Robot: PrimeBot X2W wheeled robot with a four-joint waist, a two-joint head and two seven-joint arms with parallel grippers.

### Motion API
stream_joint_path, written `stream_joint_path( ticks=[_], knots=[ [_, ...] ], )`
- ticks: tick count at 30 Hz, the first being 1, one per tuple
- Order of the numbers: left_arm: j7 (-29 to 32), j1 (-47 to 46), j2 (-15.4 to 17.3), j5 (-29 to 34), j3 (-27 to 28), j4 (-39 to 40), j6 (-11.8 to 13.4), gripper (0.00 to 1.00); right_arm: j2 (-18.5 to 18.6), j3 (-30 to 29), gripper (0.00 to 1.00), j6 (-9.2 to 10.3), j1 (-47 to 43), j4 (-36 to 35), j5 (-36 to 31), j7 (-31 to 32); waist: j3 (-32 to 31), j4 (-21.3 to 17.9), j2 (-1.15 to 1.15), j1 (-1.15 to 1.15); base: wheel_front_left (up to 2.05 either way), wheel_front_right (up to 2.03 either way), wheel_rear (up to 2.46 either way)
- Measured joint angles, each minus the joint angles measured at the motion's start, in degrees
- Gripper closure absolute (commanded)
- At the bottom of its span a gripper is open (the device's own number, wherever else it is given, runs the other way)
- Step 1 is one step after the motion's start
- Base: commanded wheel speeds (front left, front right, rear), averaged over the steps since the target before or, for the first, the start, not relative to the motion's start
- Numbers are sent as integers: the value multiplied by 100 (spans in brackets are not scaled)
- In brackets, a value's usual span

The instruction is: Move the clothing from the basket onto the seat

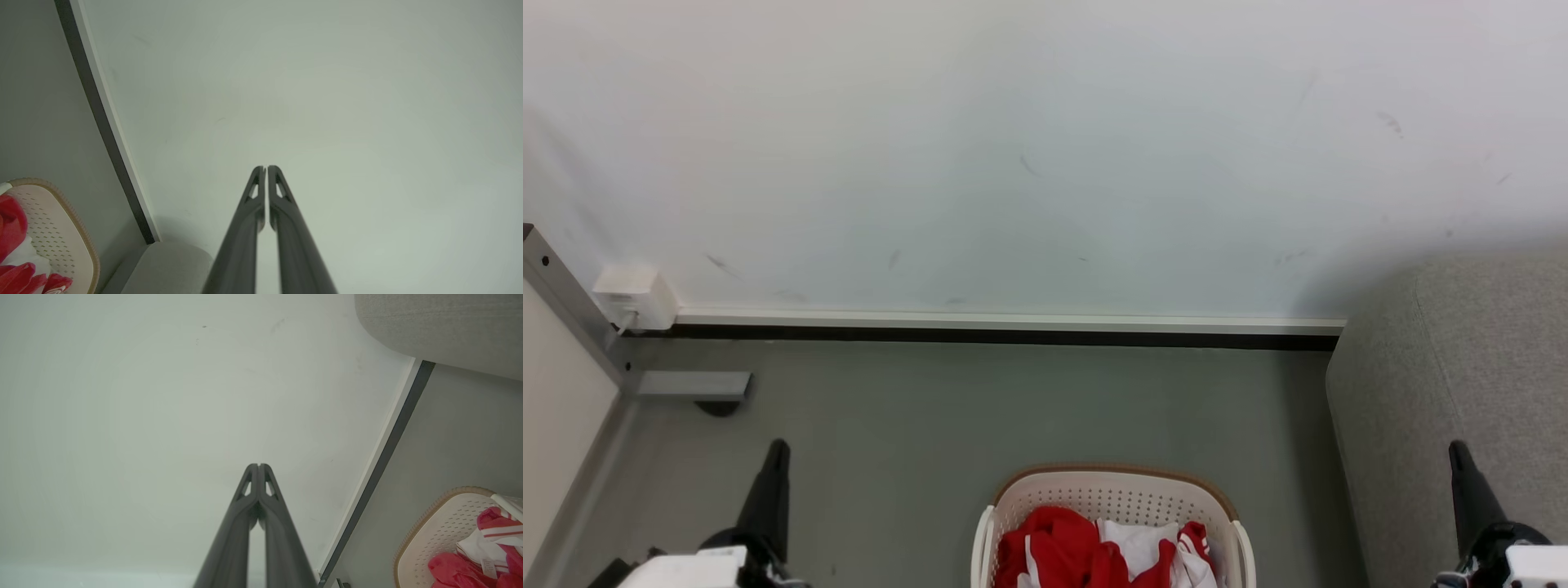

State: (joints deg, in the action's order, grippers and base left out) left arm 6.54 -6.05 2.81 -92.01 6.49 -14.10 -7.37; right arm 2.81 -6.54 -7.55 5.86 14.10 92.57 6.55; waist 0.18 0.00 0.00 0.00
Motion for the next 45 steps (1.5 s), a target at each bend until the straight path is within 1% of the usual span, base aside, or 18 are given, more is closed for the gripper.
stream_joint_path(
  ticks=[5, 10, 16, 32, 37, 45],
  knots=[
    [-33, 169, -53, 5, -21, -165, 19, 0, -62, 47, 0, 0, -157, 162, 2, -18, 1, 0, 0, 0, 0, 0, 0],
    [-167, 170, -55, 34, -70, -97, 19, 0, -64, 170, 0, 0, -150, 78, -7, -164, 3, -1, 0, 0, 0, 0, 0],
    [-360, 168, -47, 280, -141, 7, 19, 0, -46, 374, 0, 0, -128, -48, -151, -344, 6, -3, 0, 0, 0, 0, 0],
    [-725, 163, -45, 1690, -48, 294, 18, 0, 10, 713, 0, 0, -47, -310, -1265, -725, 2, -9, 0, 0, 0, 0, 0],
    [-836, 163, -45, 2121, -93, 387, 18, 0, 60, 838, 0, 0, -16, -399, -1768, -842, -3, -9, 0, 0, 0, 0, 0],
    [-1011, 167, -44, 3071, -83, 474, 18, 0, 108, 1036, 0, 0, -8, -486, -2550, -1006, -11, -9, 0, 0, 0, 0, 0]
  ],
)
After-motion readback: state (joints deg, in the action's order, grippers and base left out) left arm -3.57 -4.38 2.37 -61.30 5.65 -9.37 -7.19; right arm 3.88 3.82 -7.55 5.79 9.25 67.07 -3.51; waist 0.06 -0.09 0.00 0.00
